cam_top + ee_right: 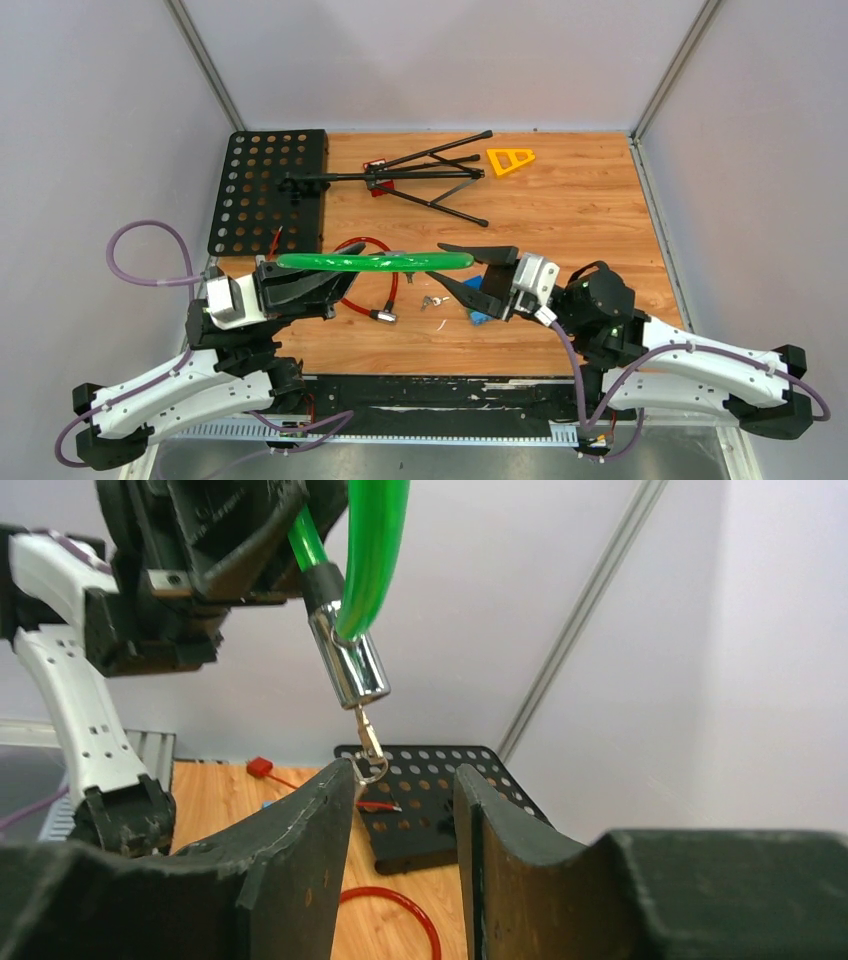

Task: Lock with the key
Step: Lock the lock.

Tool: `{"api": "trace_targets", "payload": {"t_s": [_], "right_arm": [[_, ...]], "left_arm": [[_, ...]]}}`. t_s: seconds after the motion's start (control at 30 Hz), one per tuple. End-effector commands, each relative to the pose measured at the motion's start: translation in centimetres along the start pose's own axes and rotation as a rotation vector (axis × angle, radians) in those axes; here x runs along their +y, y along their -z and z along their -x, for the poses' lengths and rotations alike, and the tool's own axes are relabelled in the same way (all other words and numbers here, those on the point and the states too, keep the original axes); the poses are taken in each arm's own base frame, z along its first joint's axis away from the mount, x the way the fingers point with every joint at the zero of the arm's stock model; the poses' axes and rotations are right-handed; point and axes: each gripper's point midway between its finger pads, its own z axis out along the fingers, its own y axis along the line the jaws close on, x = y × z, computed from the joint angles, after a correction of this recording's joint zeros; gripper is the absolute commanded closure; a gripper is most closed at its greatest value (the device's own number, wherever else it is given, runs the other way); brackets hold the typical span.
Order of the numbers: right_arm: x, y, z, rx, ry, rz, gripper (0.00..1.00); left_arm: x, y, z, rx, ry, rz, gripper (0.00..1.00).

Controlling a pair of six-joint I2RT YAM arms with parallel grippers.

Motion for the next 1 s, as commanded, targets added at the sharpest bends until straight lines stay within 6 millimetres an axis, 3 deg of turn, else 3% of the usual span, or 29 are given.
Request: {"api": "trace_targets", "payload": {"t_s": [0.0,0.27,0.5,0.7,0.8,0.87,0.97], "right_arm": [[-0.4,0.4,5.1,-0.142,-0.056,0.029,0.56],[1.4,-0.6,8.2,-0.247,-0.124,0.151,0.36],[1.6,-1.9,9.4,-0.315,-0.179,0.16,0.35],[1.3,-2.0,9.5,-0.326,-0.185,0.141,0.54],[1.0,-1.7,9.9,-0.346,-0.184,0.13,0.71],[0.7,-1.5,10.1,-0.353,-0.182,0.115,0.9],[-0.2,-1.1,10.3,-0.352,-0.184,0.07,1.0]], "left_arm": [[0.1,-0.7,3.5,-0.107,-0.007,0.001,1.0],[0.0,-0.8,3.3,-0.102,-0.002,0.0,1.0],[0.0,-0.9,2.7,-0.09,0.011,-0.004,1.0],[-0.1,-0.9,2.4,-0.083,0.016,-0.007,1.0],[-0.1,-0.8,2.0,-0.075,0.021,-0.003,1.0],[-0.1,-0.8,1.8,-0.07,0.021,-0.005,1.0],[-0.2,-0.9,1.3,-0.043,0.015,-0.014,1.0]]}}
